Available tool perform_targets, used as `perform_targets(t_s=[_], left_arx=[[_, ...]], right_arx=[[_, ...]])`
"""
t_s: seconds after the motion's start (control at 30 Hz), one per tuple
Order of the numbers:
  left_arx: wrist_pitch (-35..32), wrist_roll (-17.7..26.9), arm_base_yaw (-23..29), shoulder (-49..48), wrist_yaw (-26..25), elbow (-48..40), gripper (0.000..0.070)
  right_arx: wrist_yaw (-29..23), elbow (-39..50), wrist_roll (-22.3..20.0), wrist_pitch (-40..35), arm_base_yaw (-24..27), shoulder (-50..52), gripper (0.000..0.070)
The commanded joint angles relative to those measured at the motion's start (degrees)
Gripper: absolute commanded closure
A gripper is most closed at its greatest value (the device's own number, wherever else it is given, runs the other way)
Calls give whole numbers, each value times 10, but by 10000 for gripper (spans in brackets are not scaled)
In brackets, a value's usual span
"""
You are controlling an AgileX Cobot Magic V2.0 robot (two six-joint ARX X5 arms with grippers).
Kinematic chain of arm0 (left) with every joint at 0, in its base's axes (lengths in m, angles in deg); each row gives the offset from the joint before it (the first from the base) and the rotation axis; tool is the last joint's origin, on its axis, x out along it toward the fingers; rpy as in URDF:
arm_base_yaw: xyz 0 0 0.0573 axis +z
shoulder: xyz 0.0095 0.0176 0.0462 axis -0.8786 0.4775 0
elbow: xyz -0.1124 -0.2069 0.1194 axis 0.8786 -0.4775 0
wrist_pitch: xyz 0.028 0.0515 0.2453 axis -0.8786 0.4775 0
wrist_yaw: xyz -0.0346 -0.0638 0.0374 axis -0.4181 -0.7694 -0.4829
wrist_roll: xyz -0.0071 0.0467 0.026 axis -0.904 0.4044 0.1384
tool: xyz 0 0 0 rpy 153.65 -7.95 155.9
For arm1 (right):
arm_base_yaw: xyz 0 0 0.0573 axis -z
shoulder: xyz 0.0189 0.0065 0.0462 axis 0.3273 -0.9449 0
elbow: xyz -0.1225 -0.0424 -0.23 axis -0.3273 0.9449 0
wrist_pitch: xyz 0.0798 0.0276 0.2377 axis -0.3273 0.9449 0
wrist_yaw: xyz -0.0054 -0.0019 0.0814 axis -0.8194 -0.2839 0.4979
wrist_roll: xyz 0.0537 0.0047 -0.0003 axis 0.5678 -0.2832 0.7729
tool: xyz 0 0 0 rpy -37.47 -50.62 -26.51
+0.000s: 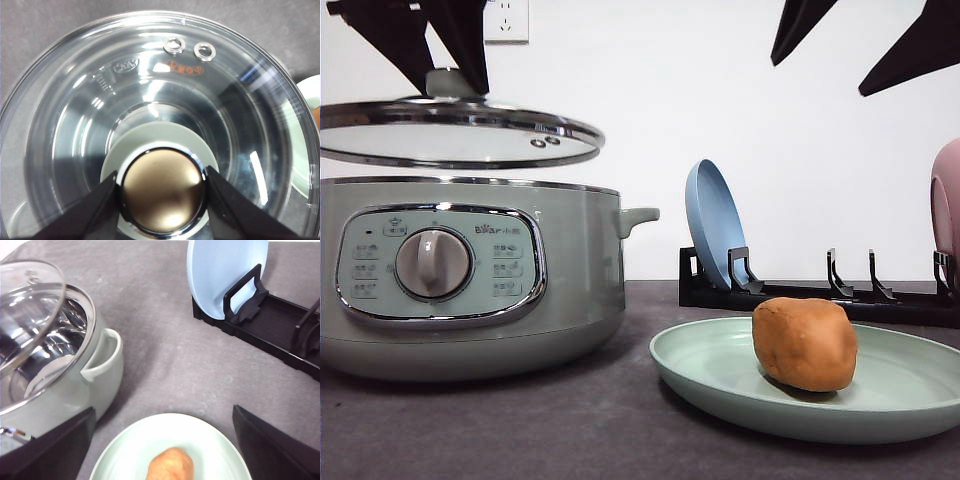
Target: Transfer potato from steamer to green plate
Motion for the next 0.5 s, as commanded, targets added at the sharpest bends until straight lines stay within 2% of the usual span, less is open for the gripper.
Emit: perform_targets(t_s=[0.0,0.47], left_arx=[[-22,0,-3,10,-1,15,691],[-37,1,-7,35,-1,15,691]], right_arx=[[-3,-9,-10,0,-5,0,148],[-19,-9,-14,4,-5,1,148]])
